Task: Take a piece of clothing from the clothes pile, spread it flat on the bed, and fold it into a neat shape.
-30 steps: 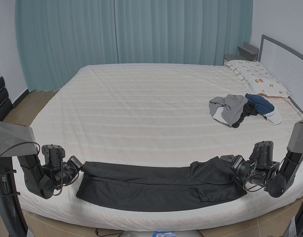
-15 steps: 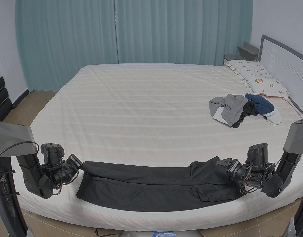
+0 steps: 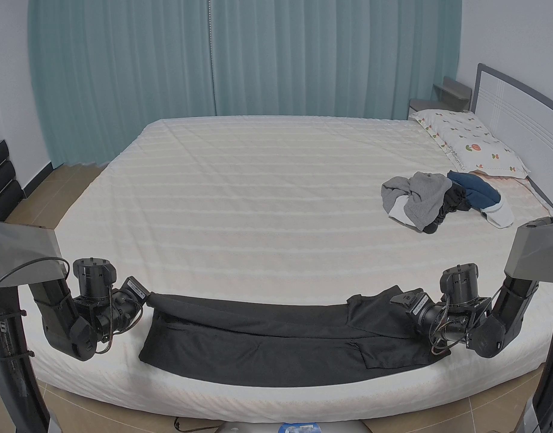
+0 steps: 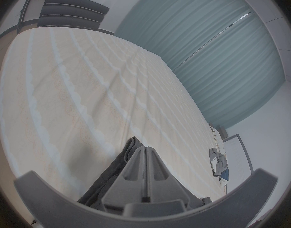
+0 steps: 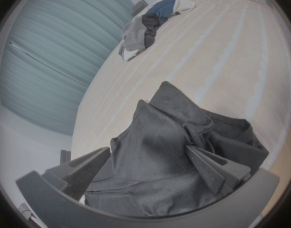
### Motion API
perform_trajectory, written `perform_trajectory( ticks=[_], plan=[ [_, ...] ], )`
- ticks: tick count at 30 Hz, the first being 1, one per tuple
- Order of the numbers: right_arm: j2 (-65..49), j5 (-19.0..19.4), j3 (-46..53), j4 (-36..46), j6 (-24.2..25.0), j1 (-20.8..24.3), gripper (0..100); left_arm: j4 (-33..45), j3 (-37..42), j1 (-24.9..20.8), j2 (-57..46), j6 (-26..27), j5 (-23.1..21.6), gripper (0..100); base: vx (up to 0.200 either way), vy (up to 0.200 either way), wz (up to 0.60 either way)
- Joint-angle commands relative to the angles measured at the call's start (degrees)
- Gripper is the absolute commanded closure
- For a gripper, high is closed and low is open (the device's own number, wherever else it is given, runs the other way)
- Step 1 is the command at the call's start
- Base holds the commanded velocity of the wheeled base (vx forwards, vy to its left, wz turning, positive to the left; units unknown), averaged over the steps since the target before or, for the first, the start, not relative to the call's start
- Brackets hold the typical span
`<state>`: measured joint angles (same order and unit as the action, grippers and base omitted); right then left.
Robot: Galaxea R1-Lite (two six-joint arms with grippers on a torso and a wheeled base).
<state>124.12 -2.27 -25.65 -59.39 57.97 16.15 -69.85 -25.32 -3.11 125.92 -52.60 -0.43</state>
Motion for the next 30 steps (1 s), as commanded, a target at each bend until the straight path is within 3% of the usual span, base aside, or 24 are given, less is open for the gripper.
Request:
perform_trajectory(
  ticks=[1, 13, 30],
  plan=[
    [-3.10, -0.72, 0.51, 0.24, -0.05, -0.95, 0, 0.07, -0.08, 0.12, 0.12, -0.13, -0.01, 100, 0.000, 0.000, 0.00],
    [-4.42, -0.28, 0.51, 4.55, 4.08, 3.10, 0, -0.02, -0.17, 0.30, 0.21, -0.04, -0.01, 100, 0.000, 0.000, 0.00],
    [2.53, -0.55, -1.77, 3.93, 5.75, 4.06, 0, -0.02, -0.43, 0.30, 0.65, -0.04, -0.01, 100, 0.000, 0.000, 0.00]
  ],
)
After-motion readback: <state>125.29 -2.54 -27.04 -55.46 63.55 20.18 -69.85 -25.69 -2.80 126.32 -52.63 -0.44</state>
